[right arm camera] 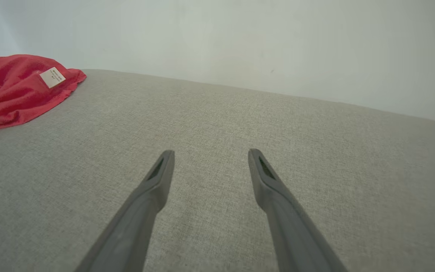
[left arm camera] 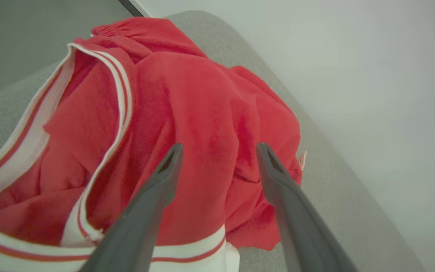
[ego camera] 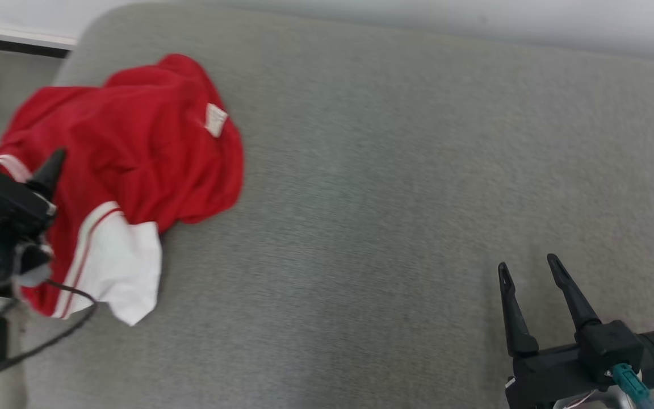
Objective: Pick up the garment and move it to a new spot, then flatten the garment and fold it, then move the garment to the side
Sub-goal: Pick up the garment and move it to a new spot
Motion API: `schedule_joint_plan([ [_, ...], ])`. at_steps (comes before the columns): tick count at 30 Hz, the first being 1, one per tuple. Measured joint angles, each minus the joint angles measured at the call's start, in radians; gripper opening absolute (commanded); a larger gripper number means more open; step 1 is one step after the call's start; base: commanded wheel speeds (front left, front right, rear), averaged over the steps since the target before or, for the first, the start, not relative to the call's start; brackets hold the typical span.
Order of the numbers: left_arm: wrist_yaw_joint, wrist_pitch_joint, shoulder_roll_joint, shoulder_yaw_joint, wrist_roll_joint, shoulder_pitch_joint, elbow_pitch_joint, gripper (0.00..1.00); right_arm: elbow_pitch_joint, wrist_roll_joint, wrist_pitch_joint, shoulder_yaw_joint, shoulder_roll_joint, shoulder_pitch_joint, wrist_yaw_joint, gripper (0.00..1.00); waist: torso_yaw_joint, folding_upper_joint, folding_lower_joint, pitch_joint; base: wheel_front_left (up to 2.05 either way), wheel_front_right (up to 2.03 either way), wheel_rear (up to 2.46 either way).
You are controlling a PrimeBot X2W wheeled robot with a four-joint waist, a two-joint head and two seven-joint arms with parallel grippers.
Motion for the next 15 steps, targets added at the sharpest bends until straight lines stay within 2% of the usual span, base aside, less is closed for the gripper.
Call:
schedule_joint_plan([
  [3,0.039,0.059,0.062,-0.004,0.017,-0.023,-0.022,1.0,0.002,0.018,-0.01,0.002,0.0,-0.015,0.0,1.0,-0.044,-0.0001,0.0,0.042,0.0,0.0,0.0],
  [7,0.095,0.135,0.097,-0.037,0.058,-0.017,-0.061,1.0,0.017,0.028,-0.026,0.009,0.0,-0.029,0.0,1.0,-0.095,0.0,0.0001,0.09,0.0,0.0,0.0],
  [14,0.186,0.163,0.155,-0.077,0.148,0.039,-0.133,1.0,0.036,0.042,-0.035,0.02,0.0,-0.057,0.0,1.0,-0.158,0.0,0.0,0.152,0.0,0.0,0.0],
  [15,0.198,0.16,0.156,-0.076,0.156,0.047,-0.142,0.78,0.038,0.043,-0.036,0.02,0.0,-0.06,0.0,1.0,-0.164,0.0,0.0,0.157,0.0,0.0,0.0],
])
